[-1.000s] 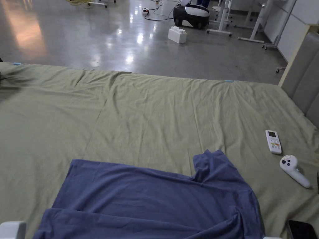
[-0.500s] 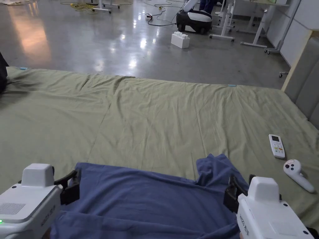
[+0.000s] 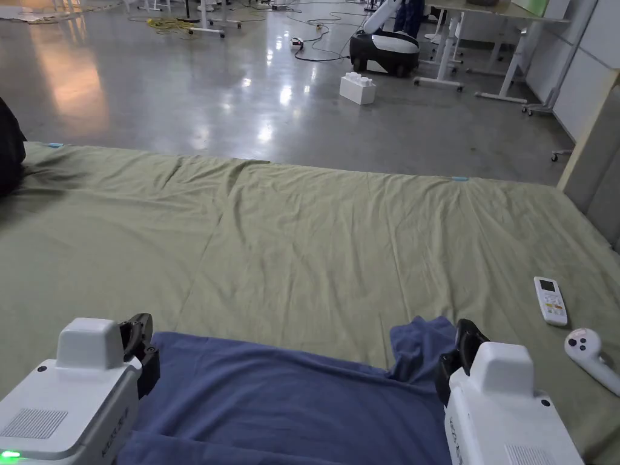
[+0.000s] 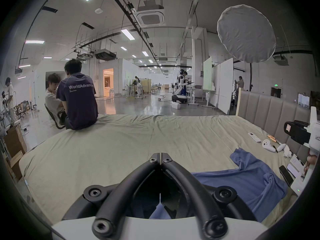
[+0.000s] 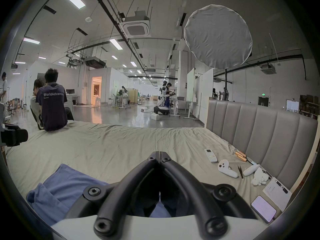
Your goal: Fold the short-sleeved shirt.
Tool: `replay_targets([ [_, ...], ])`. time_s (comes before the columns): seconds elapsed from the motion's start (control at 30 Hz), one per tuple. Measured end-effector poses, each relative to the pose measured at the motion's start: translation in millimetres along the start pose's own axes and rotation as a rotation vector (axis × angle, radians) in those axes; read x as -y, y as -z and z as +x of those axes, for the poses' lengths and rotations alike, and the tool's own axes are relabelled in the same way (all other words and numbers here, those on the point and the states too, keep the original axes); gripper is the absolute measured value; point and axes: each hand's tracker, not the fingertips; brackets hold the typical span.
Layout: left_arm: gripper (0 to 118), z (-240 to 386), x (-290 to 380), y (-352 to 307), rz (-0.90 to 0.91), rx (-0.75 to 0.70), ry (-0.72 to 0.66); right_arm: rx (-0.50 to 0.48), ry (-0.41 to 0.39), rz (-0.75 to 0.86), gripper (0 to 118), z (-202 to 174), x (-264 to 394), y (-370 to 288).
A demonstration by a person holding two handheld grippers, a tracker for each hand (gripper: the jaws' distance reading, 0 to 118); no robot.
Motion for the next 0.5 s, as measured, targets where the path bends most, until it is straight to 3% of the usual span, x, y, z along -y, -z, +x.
replay_targets([
  [0.23,0,-35.3,5.5,61.9,-0.167,0.007,-0.02,-0.025,-0.003,-0.046,1,2.8,7.2,15.0],
  [0.5,1,-52.3,11.0,173.5,-0.54,0.081,-0.082,-0.021,-0.012,-0.146,1,13.5,29.2,39.9],
])
